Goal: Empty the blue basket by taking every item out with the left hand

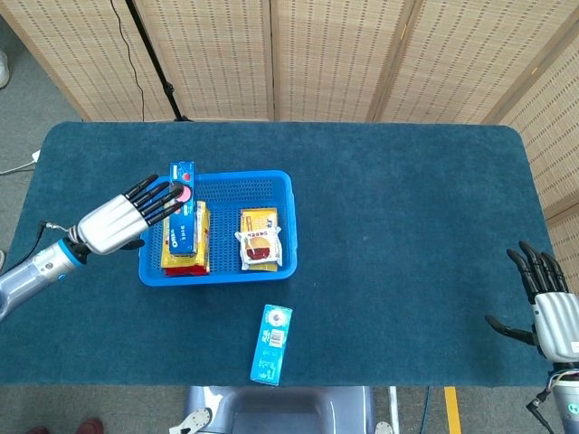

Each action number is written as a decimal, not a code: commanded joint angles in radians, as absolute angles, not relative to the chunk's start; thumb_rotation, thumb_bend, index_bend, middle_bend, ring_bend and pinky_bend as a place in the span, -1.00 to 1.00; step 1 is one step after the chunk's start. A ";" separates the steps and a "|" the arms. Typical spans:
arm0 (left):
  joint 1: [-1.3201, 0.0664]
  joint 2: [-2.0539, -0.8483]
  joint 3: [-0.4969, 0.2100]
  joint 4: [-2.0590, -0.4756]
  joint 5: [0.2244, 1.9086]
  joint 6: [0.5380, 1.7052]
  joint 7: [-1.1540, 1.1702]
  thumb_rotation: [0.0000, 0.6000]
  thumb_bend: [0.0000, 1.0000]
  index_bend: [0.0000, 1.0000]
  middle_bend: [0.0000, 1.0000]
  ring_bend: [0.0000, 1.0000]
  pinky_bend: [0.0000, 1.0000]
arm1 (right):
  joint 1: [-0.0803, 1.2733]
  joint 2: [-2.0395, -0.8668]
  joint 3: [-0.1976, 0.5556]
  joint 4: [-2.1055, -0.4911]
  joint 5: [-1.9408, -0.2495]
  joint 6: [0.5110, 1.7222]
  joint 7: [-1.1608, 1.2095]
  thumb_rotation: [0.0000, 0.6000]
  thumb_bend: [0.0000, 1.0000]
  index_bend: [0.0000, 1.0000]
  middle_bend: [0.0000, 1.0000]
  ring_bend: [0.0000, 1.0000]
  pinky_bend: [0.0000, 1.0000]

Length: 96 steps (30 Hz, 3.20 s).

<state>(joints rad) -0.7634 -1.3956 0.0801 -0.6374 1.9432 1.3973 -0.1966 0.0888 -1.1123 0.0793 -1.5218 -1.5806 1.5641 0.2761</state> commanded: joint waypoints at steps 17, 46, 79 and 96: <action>-0.909 -1.501 0.173 -0.533 1.979 1.231 -0.128 0.66 -1.00 -1.00 -1.00 -1.00 -0.85 | 0.090 -1.118 0.101 -1.508 -1.528 1.546 0.269 1.00 -1.00 -0.97 -1.00 -1.00 -1.00; -0.837 -1.436 0.140 -0.600 1.958 1.770 -0.166 1.00 -0.15 0.46 0.32 0.04 0.05 | 0.082 -1.091 0.085 -1.536 -1.556 1.551 0.310 1.00 -1.00 -0.99 -1.00 -1.00 -1.00; -0.607 -1.579 0.367 -0.312 2.276 2.092 -0.131 1.00 -0.45 -0.27 -0.47 -0.53 -0.07 | 0.085 -1.097 0.070 -1.561 -1.589 1.556 0.274 1.00 -1.00 -0.99 -1.00 -1.00 -1.00; -0.649 -1.527 0.235 -0.425 2.046 2.121 -0.351 0.96 -0.91 -1.00 -1.00 -1.00 -0.42 | 0.086 -1.098 0.065 -1.561 -1.587 1.550 0.271 1.00 -1.00 -0.99 -1.00 -1.00 -1.00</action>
<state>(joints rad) -0.6369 -1.5474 0.2558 -0.3918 2.0738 2.1406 -0.3335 0.0865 -1.0980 0.0653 -1.5608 -1.5871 1.5493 0.2714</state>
